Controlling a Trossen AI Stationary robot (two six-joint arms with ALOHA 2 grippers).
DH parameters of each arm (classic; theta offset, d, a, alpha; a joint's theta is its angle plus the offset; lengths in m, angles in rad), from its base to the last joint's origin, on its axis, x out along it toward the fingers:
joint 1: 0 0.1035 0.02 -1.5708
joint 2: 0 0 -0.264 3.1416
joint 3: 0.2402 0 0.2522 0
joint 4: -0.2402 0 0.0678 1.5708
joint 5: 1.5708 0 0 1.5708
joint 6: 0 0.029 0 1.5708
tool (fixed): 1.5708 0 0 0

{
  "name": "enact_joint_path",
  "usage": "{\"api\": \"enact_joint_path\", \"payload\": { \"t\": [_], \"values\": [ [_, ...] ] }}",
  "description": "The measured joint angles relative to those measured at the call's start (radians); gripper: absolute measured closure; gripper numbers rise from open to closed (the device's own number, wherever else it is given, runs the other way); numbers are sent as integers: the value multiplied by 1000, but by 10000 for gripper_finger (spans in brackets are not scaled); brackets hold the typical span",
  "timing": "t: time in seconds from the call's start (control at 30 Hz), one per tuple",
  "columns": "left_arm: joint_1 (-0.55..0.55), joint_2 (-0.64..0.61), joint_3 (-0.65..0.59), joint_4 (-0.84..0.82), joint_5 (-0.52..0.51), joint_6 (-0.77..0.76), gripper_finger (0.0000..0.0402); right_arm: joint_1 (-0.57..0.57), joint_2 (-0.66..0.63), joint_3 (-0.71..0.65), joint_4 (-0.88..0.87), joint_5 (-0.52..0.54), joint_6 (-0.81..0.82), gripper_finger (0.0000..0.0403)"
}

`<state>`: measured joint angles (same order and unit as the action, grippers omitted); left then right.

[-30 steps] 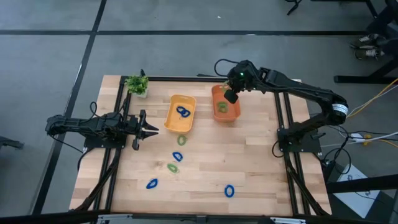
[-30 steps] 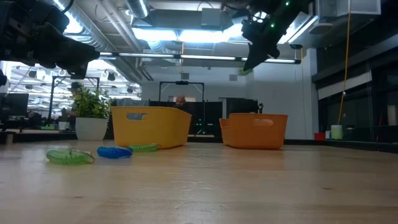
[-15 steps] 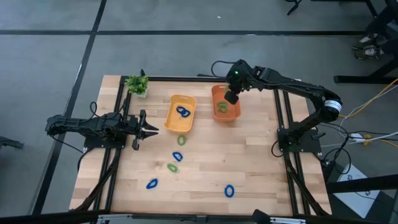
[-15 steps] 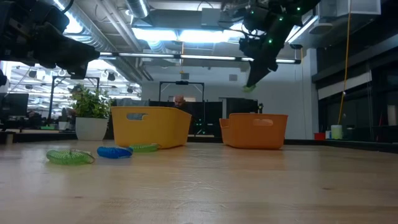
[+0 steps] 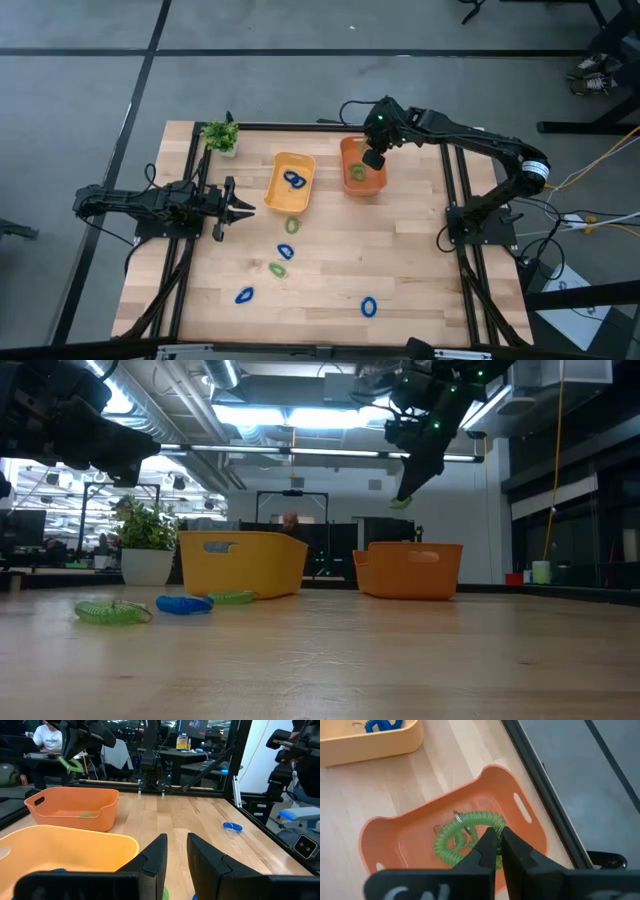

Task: Sort items
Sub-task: Put the green keychain into the orange bin

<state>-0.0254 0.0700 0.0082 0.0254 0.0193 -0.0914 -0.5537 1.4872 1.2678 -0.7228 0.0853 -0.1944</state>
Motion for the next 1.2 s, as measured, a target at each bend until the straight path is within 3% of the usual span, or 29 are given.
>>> {"api": "enact_joint_path", "payload": {
  "t": [0.53,1.2],
  "values": [
    [0,0,0,0,0,0,331,0,0,0,-76,0,194,388],
    [0,0,0,0,0,0,332,1,3,-210,136,1,243,355]
  ]
}}
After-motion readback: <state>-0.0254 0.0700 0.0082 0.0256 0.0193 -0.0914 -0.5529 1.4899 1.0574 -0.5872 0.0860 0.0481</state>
